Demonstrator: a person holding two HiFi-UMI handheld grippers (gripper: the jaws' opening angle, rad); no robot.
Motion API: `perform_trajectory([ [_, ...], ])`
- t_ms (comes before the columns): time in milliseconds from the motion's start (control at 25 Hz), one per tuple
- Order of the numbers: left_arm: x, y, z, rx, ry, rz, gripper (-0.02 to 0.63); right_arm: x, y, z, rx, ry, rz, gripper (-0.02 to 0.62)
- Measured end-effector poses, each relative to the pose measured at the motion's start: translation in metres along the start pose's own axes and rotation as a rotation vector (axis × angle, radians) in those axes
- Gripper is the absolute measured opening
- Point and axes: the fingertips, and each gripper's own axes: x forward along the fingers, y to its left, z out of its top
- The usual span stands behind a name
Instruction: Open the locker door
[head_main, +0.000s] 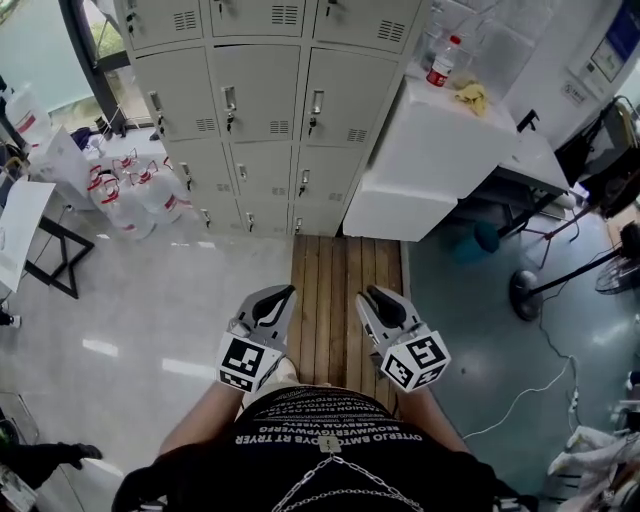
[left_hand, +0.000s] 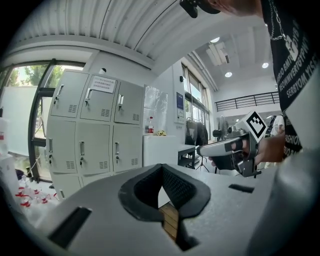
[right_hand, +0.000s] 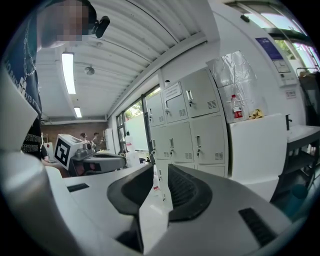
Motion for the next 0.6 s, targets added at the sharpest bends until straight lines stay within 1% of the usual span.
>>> perform_trajectory([
  [160, 0.009, 0.016, 0.009, 0.016, -0.013, -0.028, -0.006, 0.006, -0.002, 0.018, -0.029, -0.036, -0.014, 0.106],
  [320, 0.028, 0.012, 0.004, 0.015, 0.012, -0.089, -0.006, -0.012, -0.028, 0.022, -0.012, -0.046, -0.093, 0.114],
  [400, 0.044, 0.013, 0.007, 0.023, 0.005, -0.107, -0.006, -0.019, -0.040, 0.020, 0.013, -0.046, -0.120, 0.113],
  [520, 0.070, 0.018, 0.020, 0.027, -0.016, -0.114, -0.006, -0.024, -0.050, 0.015, 0.037, -0.049, -0.121, 0.112],
  [600, 0.088, 0.016, 0.030, 0.048, -0.027, -0.125, -0.006, -0.021, -0.062, 0.010, 0.052, -0.050, -0.114, 0.112],
])
